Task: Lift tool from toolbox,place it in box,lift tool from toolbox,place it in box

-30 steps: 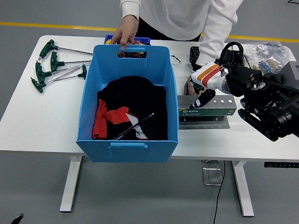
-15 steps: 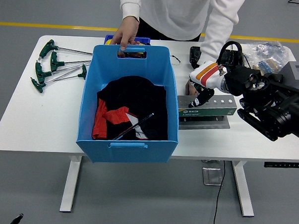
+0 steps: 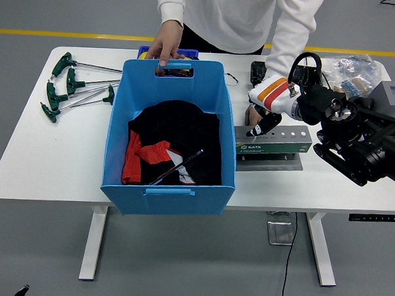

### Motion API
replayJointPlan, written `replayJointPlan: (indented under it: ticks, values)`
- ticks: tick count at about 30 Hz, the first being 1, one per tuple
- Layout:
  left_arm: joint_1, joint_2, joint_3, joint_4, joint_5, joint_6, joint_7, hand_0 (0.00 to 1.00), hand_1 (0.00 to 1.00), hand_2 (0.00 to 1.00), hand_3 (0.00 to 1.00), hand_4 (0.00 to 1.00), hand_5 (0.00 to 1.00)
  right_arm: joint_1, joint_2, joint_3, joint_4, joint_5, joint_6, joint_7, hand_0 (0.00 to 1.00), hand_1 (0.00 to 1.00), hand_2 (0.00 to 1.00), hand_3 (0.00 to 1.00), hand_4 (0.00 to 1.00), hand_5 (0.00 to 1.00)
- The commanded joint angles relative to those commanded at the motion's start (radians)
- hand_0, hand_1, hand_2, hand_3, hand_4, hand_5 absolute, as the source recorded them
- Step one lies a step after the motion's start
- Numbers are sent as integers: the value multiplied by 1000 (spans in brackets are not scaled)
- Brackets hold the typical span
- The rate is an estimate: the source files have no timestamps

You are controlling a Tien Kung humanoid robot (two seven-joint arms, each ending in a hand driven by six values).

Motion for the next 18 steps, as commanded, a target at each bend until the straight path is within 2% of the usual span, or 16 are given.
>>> replayJointPlan:
  ticks: [1,6,7,18]
  values:
    - [1,0,-1,1,0,0,0,815,875,849,742,748,627,3,-1,-1,2,0,0,0,198,65,100,101,801,574]
    - [5,2,0,2,-2,0,-1,815,875,849,742,748,627,18,-10,-4,14,2,-3,4,198,65,100,101,801,574]
    - [5,3,0,3,-5,0,-2,814,876,849,742,750,629,23,-12,-4,18,2,-5,5,143,28,68,79,775,577]
    - [10,8,3,4,-10,1,-4,815,876,849,743,750,629,84,-44,23,85,-23,-13,7,124,9,58,68,767,589]
